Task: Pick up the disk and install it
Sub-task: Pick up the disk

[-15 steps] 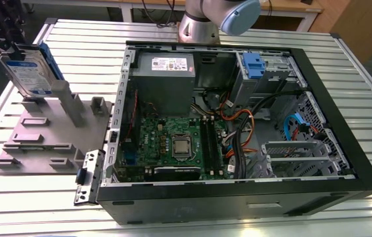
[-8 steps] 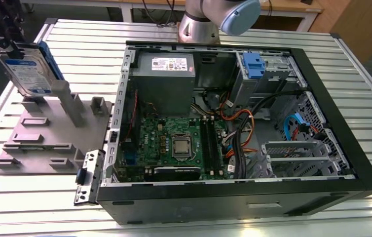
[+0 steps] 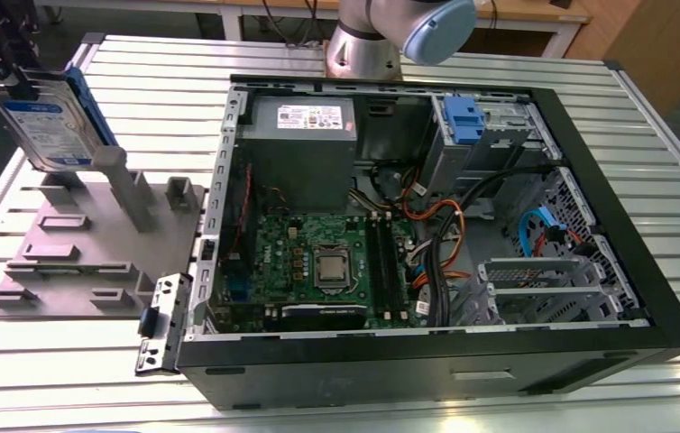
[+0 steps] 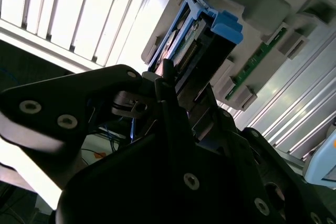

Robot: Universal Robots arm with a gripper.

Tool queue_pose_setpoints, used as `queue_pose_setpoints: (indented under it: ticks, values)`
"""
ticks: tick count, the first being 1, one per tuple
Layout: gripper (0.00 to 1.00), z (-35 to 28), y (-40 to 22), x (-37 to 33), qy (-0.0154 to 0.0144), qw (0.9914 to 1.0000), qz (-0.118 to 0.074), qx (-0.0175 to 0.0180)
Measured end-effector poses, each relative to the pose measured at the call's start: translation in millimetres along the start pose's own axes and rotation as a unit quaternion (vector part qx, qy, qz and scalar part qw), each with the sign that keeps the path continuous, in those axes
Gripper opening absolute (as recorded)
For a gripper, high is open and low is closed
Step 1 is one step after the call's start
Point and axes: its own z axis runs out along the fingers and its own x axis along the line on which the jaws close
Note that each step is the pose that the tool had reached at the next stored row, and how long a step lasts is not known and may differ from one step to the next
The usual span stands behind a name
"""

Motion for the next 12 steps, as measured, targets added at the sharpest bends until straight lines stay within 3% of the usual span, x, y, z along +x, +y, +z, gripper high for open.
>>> queue_pose_setpoints:
  ticks: [6,12]
  values:
    - [0.35,-6.1,0.2,-0.3,0.0000,1.00000,0.000,-0.0001]
    - [0.35,-6.2,0.2,-0.3,0.0000,1.00000,0.000,0.0000]
